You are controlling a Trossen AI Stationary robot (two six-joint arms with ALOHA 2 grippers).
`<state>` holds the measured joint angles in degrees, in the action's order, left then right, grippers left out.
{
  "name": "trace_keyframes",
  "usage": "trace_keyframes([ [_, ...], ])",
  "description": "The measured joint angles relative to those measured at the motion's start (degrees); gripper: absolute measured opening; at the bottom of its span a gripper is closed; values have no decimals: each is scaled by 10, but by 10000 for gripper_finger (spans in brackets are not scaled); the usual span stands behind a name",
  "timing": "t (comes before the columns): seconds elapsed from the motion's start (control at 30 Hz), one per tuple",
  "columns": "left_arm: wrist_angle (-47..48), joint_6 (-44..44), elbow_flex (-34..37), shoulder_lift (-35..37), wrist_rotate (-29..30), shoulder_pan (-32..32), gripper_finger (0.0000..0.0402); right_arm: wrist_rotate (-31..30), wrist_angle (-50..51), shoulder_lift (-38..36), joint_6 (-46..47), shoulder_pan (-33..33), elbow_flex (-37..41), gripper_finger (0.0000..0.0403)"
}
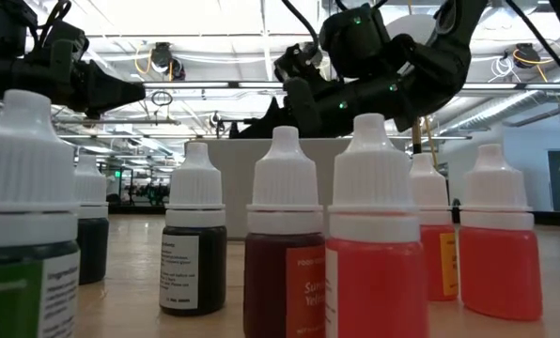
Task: Pick & Place food coloring
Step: Put the large black food coloring bottle into the gray bin, then put the large purple food coloring bottle into the gray bin
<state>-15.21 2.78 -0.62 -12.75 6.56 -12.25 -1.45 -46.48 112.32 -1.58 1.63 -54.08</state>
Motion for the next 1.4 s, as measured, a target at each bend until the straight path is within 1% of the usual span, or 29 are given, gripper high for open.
trace_keyframes([
  [0.27,1,3,0,0,0,0,47,0,-3,2,-7,0,0,122],
  [0.47,1,4,0,0,0,0,47,0,8,-4,-7,0,1,150],
  [0.6,1,4,0,0,-1,0,47,0,2,-21,-6,6,1,172],
  [0.77,1,4,0,0,-1,0,47,0,22,-37,-7,15,1,188],
  [0.87,1,4,0,0,-1,0,47,0,49,-65,-9,25,1,191],
  [1.03,1,3,0,0,-2,0,47,-5,141,-140,-34,55,1,185],
  [1.1,1,1,0,0,-3,0,47,-18,172,-172,-41,69,1,178],
  [1.4,2,0,0,0,-3,0,47,-14,327,-305,-57,142,1,136],
])
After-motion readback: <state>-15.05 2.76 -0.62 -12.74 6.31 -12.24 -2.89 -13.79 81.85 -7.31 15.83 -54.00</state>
